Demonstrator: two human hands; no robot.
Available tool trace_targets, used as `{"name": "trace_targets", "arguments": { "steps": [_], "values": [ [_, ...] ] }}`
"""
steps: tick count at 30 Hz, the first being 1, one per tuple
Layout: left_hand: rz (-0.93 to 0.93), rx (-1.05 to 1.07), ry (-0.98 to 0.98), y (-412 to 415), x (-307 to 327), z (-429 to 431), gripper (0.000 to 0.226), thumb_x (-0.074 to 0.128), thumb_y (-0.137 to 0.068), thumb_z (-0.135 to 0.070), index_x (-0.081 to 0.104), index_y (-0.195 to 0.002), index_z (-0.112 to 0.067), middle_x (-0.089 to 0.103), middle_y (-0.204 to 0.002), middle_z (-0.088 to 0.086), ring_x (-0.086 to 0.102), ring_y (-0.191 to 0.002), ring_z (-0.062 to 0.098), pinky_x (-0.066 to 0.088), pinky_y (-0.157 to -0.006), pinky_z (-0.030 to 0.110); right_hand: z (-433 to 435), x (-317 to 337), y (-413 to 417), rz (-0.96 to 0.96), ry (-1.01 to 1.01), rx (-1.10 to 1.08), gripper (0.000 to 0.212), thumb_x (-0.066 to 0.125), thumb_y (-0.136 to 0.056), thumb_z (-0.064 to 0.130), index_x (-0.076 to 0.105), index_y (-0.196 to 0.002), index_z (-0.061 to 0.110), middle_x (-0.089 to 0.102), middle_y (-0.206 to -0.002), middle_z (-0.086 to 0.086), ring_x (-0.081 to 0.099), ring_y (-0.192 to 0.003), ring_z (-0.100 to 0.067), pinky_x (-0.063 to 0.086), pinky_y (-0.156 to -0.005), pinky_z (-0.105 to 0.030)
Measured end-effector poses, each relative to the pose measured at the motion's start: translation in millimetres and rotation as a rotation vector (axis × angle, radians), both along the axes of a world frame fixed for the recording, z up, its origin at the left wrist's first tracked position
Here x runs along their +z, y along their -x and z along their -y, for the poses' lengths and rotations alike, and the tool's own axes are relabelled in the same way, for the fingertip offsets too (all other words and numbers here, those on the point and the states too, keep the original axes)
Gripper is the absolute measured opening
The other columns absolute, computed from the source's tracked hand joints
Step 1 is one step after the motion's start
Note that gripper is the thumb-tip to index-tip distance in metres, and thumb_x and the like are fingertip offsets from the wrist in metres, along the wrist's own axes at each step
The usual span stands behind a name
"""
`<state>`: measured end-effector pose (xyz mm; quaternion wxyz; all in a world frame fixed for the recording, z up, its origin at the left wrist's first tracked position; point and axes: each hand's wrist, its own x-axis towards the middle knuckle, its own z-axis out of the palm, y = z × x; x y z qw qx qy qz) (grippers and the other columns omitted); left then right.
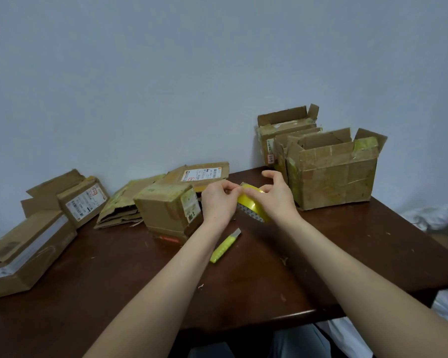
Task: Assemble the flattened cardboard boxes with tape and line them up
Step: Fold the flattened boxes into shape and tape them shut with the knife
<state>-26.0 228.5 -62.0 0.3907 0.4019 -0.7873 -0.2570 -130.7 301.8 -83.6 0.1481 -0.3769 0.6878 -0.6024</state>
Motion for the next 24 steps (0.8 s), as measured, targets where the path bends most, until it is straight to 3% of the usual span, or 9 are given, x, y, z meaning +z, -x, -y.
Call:
{"name": "trace_targets", "arguments": {
  "steps": [5,9,12,15,18,24],
  "values": [
    [0.053,-0.005,0.007,-7,-11,1,0.011,0.065,-0.085,-0.022,0.066,-0.075,-0.023,0.057,-0.066,-0.011,0.055,-0.071,0.011,0.038,-0.062,0.023,1,1,-2,-0.289,-0.192,0.008,0.022,0.064,-0.086,0.043,0.067,-0.105,0.032,0.065,-0.093,0.005,0.06,-0.097,-0.018,0.048,-0.079,-0.033],
    [0.136,-0.015,0.017,-16,-21,1,0.007,0.062,-0.088,-0.025,0.067,-0.084,-0.022,0.063,-0.074,-0.01,0.062,-0.082,0.015,0.048,-0.072,0.028,-1,-2,-9,-0.464,-0.303,-0.033,0.024,0.058,-0.091,0.042,0.064,-0.112,0.033,0.067,-0.11,0.001,0.059,-0.105,-0.022,0.049,-0.081,-0.034],
    [0.415,0.023,0.067,-37,-35,7,0.032,0.064,-0.085,-0.043,0.061,-0.11,-0.023,0.069,-0.095,-0.007,0.063,-0.097,0.018,0.052,-0.081,0.037,-11,-15,-3,-0.619,-0.421,-0.091,0.027,0.056,-0.094,0.04,0.06,-0.118,0.03,0.067,-0.112,-0.003,0.059,-0.104,-0.026,0.048,-0.08,-0.036],
    [0.745,0.006,0.108,-55,-50,4,0.047,0.066,-0.081,-0.052,0.06,-0.117,-0.023,0.064,-0.111,-0.004,0.06,-0.105,0.019,0.052,-0.08,0.035,-16,-22,-1,-0.653,-0.515,-0.048,0.032,0.058,-0.092,0.045,0.058,-0.12,0.031,0.065,-0.115,0.0,0.057,-0.108,-0.024,0.047,-0.087,-0.037],
    [0.757,-0.011,0.08,-63,-59,-3,0.034,0.069,-0.083,-0.041,0.067,-0.111,-0.022,0.067,-0.109,0.001,0.061,-0.101,0.021,0.054,-0.079,0.036,-10,-17,-10,-0.664,-0.474,-0.018,0.037,0.058,-0.09,0.05,0.059,-0.121,0.03,0.062,-0.113,0.003,0.051,-0.112,-0.022,0.045,-0.092,-0.041],
    [0.773,0.085,-0.013,-125,-54,2,0.03,0.074,-0.079,-0.035,0.069,-0.104,-0.021,0.068,-0.102,-0.001,0.063,-0.094,0.02,0.053,-0.073,0.032,16,-3,-56,-0.633,-0.283,-0.027,0.038,0.059,-0.091,0.042,0.055,-0.124,0.025,0.058,-0.113,0.001,0.052,-0.11,-0.021,0.049,-0.088,-0.039]
  ]
}}
